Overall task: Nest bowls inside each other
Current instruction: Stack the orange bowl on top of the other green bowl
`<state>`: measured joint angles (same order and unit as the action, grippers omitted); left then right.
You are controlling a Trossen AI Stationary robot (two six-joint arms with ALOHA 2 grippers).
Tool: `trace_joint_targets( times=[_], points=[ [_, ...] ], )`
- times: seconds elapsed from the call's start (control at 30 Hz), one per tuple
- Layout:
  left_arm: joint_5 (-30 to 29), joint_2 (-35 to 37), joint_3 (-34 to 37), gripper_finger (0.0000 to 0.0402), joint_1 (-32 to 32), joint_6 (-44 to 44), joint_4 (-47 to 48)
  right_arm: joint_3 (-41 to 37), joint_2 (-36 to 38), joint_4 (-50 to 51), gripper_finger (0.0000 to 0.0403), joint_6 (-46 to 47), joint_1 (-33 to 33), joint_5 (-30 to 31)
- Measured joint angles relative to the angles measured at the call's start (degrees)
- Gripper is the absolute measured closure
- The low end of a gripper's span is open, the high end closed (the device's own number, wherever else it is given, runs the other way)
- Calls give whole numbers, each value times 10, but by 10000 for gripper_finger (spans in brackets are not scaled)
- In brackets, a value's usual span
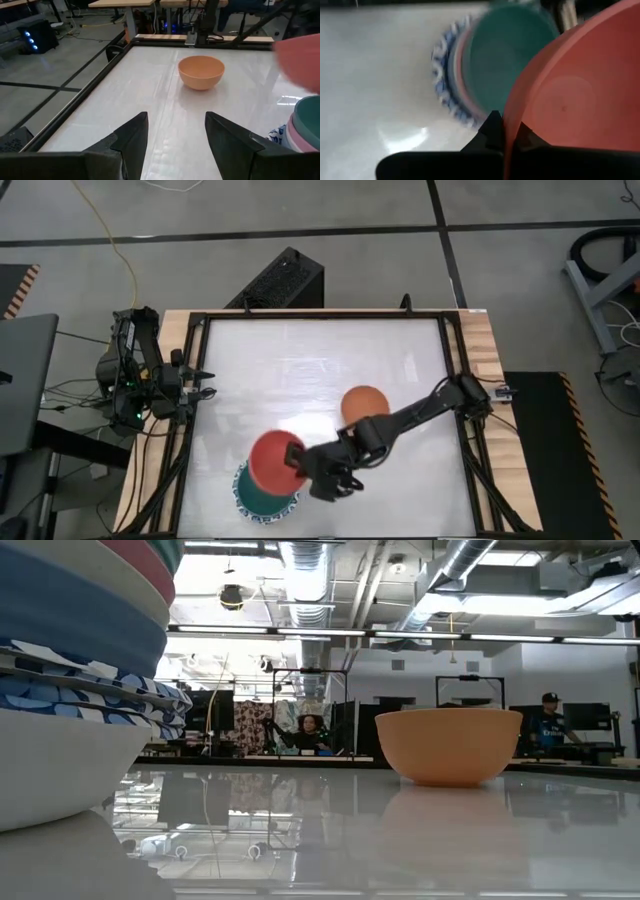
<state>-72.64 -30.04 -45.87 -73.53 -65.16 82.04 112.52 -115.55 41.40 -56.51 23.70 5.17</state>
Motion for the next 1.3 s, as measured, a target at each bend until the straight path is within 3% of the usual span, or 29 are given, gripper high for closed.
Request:
trace_joint_targets(
  times=[0.17,0.33,0.63,1.1,1.3],
  points=[
    [0,0,0,214,0,0,0,-2,0,-57,396,-31,18,-21],
    [0,0,0,214,0,0,0,-2,0,-80,396,-54,15,-95],
    [0,0,0,214,0,0,0,-2,0,-102,396,-74,-4,-139],
    [-2,0,0,214,0,0,0,-2,0,-121,396,-87,-13,-176],
    [-3,0,0,214,0,0,0,3,-45,-124,396,-99,-24,-177]
  ],
)
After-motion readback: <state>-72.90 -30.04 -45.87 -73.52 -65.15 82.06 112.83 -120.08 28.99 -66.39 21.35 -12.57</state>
